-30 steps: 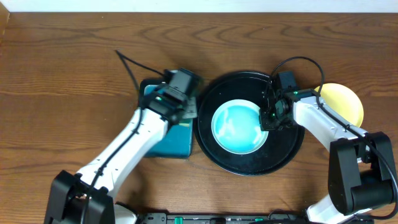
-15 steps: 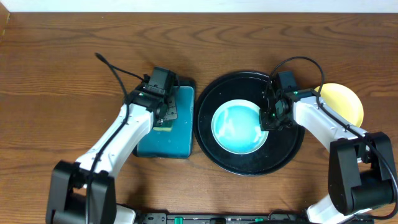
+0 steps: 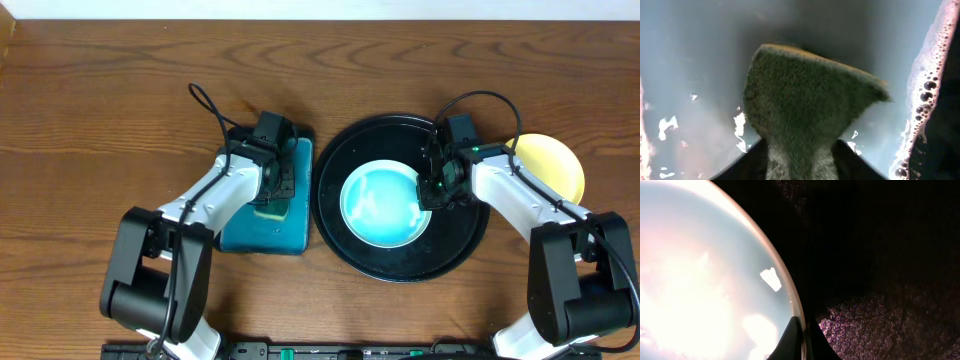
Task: Clean dirty plates on tray and stack at the side
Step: 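Return the sponge into the basin with the left gripper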
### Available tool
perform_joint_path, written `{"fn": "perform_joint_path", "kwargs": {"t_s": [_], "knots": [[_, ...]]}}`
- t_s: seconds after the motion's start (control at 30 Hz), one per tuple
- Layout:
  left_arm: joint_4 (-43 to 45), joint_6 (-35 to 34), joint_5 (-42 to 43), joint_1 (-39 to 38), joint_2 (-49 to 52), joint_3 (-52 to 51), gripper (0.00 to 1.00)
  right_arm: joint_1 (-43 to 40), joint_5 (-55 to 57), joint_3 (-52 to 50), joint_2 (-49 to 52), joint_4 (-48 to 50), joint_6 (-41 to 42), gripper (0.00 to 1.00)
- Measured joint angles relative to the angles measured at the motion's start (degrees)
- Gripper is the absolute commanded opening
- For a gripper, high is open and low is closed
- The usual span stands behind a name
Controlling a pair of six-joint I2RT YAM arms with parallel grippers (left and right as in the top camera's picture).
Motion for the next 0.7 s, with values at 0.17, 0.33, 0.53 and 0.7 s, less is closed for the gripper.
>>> {"fn": "perform_joint_path", "kwargs": {"t_s": [0.17, 0.33, 0.53, 0.7], "knots": [[-2.7, 0.0, 0.0, 0.0, -0.6, 0.0, 0.51, 0.0, 0.0, 0.0, 0.0, 0.0, 0.0, 0.01], [-6.9, 0.2, 0.0, 0.0, -10.7, 0.0, 0.72, 0.0, 0.1, -0.1, 0.0, 0.0, 0.1, 0.08], [-10.4, 0.0, 0.0, 0.0, -19.5, 0.2, 0.73, 0.0, 0.1, -0.9, 0.0, 0.7, 0.2, 0.03], [-12.2, 0.0, 0.0, 0.0, -19.0, 0.2, 0.73, -0.5, -3.0, -1.4, -0.4, 1.5, 0.4, 0.01]]}}
